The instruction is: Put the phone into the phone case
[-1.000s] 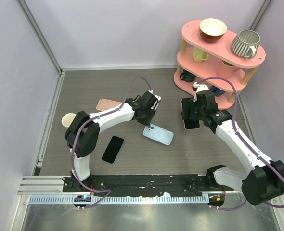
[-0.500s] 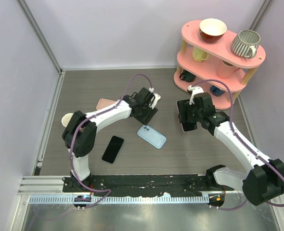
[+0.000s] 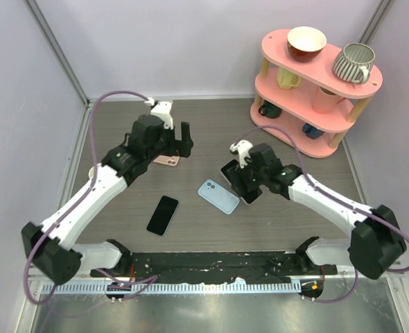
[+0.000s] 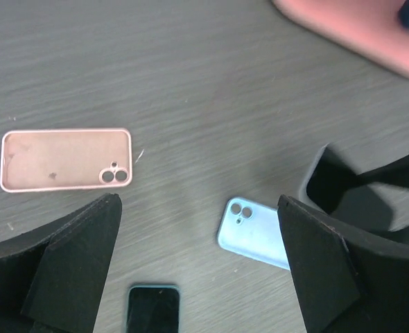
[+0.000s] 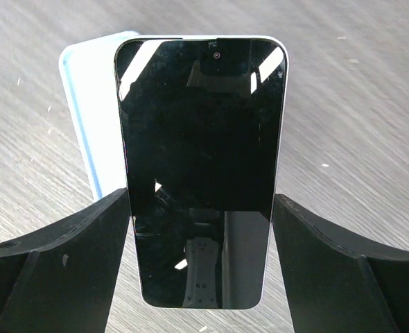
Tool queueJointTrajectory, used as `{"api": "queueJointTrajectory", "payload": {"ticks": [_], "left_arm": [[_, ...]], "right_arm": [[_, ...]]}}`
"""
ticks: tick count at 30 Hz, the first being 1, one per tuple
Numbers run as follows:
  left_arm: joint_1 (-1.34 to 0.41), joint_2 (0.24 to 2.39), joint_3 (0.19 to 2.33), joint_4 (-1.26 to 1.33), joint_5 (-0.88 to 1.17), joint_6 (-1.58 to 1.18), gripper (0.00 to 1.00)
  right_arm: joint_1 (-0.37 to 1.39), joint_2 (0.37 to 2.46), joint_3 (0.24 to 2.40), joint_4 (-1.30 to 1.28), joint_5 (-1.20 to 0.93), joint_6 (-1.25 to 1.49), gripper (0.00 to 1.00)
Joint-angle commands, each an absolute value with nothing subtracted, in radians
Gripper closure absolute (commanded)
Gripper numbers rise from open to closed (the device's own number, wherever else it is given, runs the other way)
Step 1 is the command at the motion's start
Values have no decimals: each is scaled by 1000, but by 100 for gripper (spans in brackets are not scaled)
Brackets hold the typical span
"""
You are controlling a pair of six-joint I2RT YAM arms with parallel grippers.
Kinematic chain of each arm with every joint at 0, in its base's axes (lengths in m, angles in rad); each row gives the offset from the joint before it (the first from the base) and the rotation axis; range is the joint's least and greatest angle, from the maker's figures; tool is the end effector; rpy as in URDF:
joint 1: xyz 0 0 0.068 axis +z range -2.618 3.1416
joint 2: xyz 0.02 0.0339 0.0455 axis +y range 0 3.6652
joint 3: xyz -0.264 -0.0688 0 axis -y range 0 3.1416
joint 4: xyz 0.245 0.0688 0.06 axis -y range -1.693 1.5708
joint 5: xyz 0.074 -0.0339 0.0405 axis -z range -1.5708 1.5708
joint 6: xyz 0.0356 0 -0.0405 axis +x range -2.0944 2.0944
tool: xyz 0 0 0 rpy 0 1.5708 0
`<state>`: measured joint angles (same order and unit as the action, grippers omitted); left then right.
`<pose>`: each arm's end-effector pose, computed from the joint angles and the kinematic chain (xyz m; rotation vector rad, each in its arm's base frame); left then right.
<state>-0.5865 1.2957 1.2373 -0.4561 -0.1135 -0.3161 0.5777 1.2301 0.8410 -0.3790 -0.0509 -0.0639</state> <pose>0.2451 -0.1580 0.3593 0.2150 2.0995 -0.4289 0.2168 0.1435 0.2488 -0.7681 2.2307 0.3125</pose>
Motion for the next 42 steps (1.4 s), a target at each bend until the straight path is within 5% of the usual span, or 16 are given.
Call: {"api": "queueJointTrajectory", "payload": {"ticks": [1,20,42], "left_arm": [[-592,1166,1152,-342,-198,-394,0],[-592,746,904,-137,-534,-365,0],[-592,764,905,-144,-557,-367,0]], "right_arm": [[646,1302,896,-267,-48,-143,50],[827,1595,996,-120,31,-210,47],[856,1608,924,-74,72,-130,42]]}}
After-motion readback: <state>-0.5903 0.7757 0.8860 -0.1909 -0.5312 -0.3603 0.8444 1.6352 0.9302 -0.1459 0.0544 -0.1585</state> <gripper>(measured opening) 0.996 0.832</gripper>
